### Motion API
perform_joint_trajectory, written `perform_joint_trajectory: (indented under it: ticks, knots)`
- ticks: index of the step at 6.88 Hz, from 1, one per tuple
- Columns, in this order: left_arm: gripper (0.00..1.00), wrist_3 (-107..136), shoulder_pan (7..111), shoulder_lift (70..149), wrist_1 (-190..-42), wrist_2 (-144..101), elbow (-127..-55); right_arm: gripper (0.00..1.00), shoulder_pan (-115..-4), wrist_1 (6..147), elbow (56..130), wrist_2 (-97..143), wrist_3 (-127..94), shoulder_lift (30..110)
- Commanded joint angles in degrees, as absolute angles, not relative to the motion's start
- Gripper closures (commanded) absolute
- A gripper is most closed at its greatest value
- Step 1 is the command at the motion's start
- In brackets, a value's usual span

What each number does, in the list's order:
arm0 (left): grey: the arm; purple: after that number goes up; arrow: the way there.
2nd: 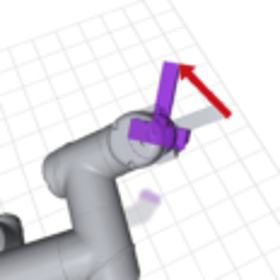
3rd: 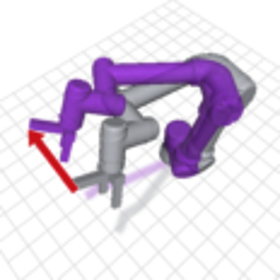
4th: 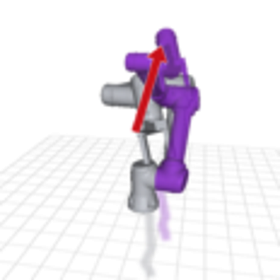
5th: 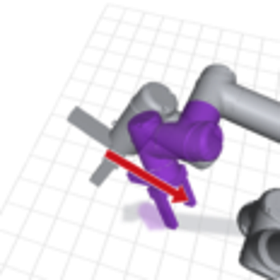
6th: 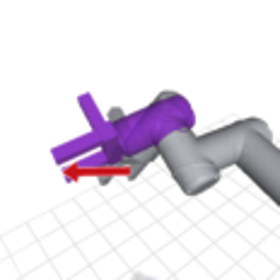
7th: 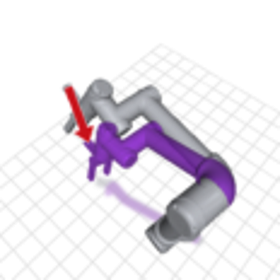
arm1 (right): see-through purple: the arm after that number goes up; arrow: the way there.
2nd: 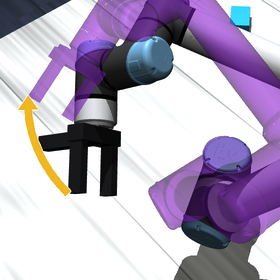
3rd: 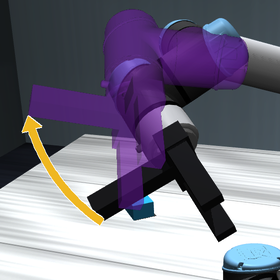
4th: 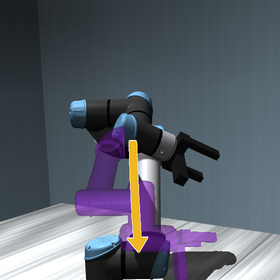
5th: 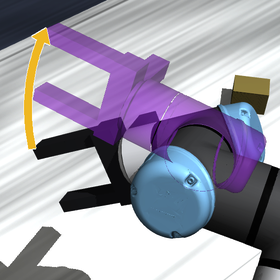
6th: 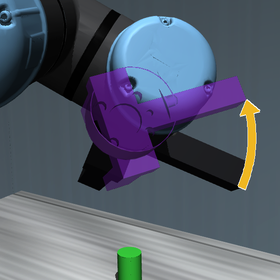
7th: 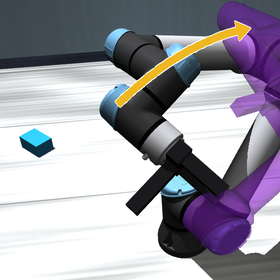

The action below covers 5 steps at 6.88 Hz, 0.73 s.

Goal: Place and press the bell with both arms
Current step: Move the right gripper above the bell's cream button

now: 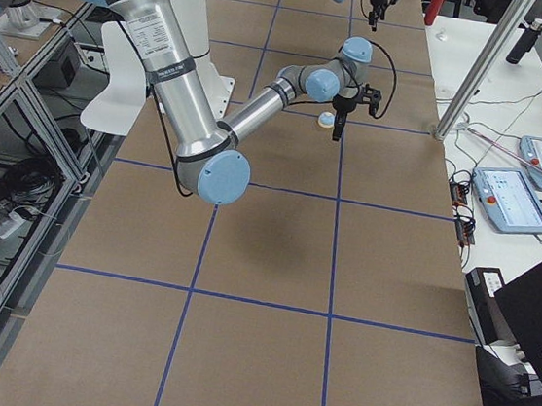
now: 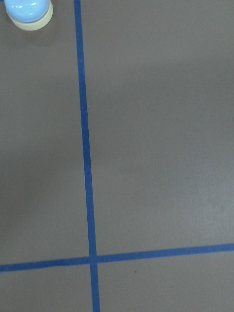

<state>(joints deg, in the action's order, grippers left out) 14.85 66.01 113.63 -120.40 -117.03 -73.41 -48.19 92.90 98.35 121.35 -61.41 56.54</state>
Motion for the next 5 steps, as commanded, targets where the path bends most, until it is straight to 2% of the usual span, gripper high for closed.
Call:
perform_joint_trajectory:
  ticks: [1, 5]
  knots:
    - [0.00, 12.75, 67.15, 112.07, -120.41, -117.16, -73.74, 1.00, -44.14, 92.99, 95.72, 120.23, -65.30, 51.70]
    - [0.00, 11.16, 68.02, 110.04, -120.67, -118.55, -74.53, 1.00, -38.42, 92.99, 83.25, 117.43, -65.39, 41.67]
